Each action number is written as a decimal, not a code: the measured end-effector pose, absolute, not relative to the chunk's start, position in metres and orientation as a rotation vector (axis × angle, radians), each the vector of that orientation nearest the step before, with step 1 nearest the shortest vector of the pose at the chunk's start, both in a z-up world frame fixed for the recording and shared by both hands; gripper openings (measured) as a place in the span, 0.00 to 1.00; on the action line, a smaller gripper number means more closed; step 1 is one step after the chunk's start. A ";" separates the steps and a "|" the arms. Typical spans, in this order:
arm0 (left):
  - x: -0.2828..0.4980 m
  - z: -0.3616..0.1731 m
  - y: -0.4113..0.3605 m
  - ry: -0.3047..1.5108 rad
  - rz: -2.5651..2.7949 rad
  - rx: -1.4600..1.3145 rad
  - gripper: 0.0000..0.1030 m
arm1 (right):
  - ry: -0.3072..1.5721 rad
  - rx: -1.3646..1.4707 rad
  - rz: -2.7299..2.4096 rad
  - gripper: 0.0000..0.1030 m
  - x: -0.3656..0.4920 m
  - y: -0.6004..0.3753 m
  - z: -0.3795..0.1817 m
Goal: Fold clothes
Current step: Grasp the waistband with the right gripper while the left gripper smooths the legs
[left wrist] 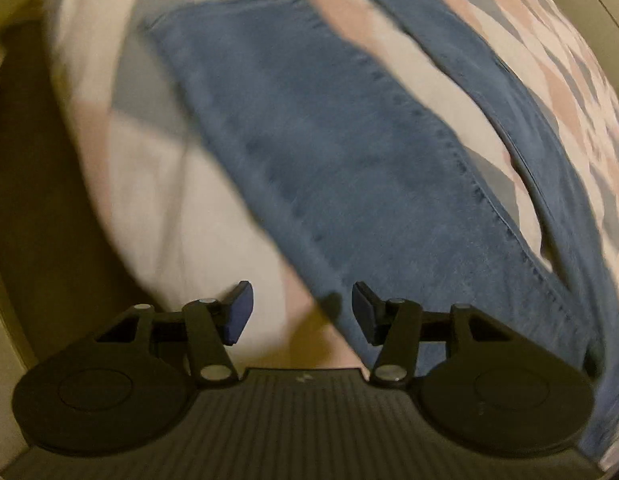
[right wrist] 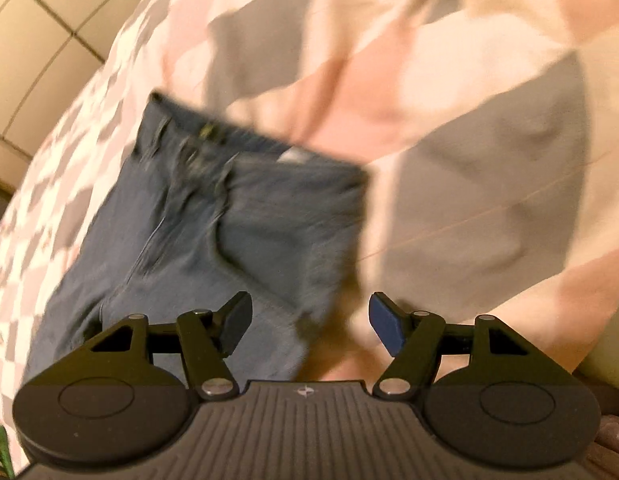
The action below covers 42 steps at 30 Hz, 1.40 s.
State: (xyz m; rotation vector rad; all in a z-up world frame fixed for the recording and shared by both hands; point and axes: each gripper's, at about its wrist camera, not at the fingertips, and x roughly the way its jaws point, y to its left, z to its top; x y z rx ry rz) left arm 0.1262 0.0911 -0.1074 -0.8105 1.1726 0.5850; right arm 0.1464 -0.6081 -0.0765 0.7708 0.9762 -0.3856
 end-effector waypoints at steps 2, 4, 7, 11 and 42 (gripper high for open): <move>0.115 -0.114 0.093 1.133 0.621 -0.915 0.54 | 0.953 0.799 -0.358 0.66 0.142 -0.621 -0.080; 0.107 -0.120 0.095 1.085 0.661 -1.007 0.58 | 0.936 0.824 -0.333 0.65 0.143 -0.627 -0.086; 0.107 -0.129 0.095 1.053 0.673 -1.064 0.61 | 0.916 0.872 -0.305 0.61 0.151 -0.633 -0.097; 0.114 -0.134 0.088 1.041 0.662 -1.028 0.61 | 0.930 0.909 -0.285 0.56 0.166 -0.635 -0.117; 0.120 -0.124 0.142 0.933 0.648 -0.955 0.27 | 1.031 0.968 -0.349 0.54 0.136 -0.611 -0.115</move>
